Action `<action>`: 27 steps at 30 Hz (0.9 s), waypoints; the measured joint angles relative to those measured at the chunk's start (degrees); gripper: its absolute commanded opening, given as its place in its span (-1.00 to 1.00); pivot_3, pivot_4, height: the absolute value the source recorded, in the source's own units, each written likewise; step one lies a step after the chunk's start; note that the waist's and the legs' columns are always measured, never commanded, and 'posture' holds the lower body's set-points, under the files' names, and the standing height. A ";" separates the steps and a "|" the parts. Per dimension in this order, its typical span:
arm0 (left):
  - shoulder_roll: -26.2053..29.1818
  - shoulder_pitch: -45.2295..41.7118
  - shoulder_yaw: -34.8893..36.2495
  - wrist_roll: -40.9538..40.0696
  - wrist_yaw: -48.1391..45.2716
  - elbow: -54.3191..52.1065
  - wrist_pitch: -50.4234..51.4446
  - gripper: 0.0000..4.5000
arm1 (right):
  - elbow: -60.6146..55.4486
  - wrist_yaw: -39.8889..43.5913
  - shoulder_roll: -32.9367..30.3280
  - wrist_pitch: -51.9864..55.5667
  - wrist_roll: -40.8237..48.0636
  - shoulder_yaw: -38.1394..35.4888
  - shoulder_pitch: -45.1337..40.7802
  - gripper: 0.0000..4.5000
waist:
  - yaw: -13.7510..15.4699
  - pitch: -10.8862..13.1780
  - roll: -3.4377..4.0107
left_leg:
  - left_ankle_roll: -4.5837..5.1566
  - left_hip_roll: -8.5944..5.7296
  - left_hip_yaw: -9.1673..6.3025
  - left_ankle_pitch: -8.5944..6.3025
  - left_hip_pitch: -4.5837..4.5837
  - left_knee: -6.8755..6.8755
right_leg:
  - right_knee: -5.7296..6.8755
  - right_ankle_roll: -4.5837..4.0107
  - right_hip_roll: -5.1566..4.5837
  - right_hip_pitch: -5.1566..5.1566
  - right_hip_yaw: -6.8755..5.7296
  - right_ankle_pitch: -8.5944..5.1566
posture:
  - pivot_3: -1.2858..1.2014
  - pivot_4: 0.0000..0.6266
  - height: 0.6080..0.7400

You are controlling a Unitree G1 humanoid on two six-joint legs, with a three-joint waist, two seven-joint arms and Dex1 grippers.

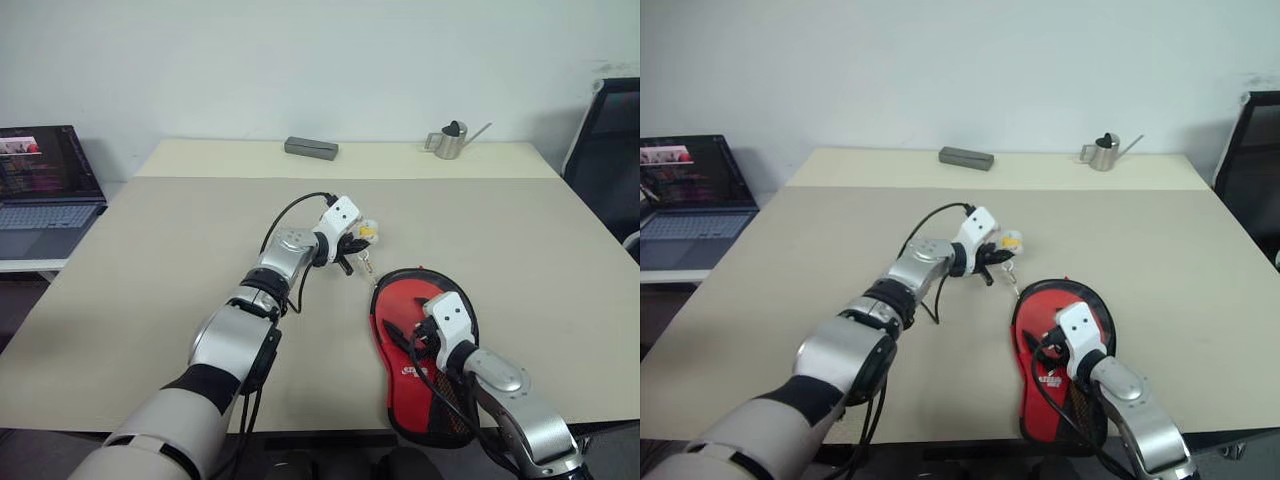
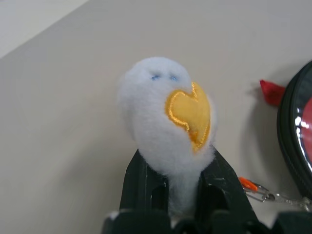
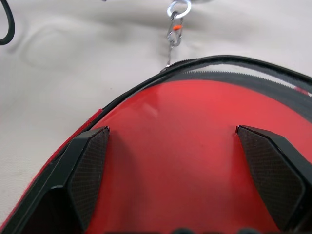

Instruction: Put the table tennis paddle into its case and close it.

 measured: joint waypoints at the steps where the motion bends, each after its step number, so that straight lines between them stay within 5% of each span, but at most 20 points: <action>1: -0.23 -0.31 0.10 0.23 0.62 0.39 -0.20 -0.91 | -0.19 -0.17 0.11 0.10 0.00 0.07 0.16 1.00 | -0.03 0.00 0.00 | 0.00 0.00 0.00 0.00 0.00 0.00 | 0.00 0.00 0.00 0.00 0.00 0.00 | 0.03 -0.52 1.00; 27: -11.67 -7.10 0.77 11.24 18.64 5.52 -2.11 -0.91 | -5.52 -5.18 4.43 2.17 -2.66 2.88 5.10 1.00 | -0.06 0.03 -0.05 | -0.04 0.02 -0.01 -0.06 0.00 -0.09 | -0.04 0.10 0.01 0.00 -0.02 -0.06 | 0.03 -0.52 1.00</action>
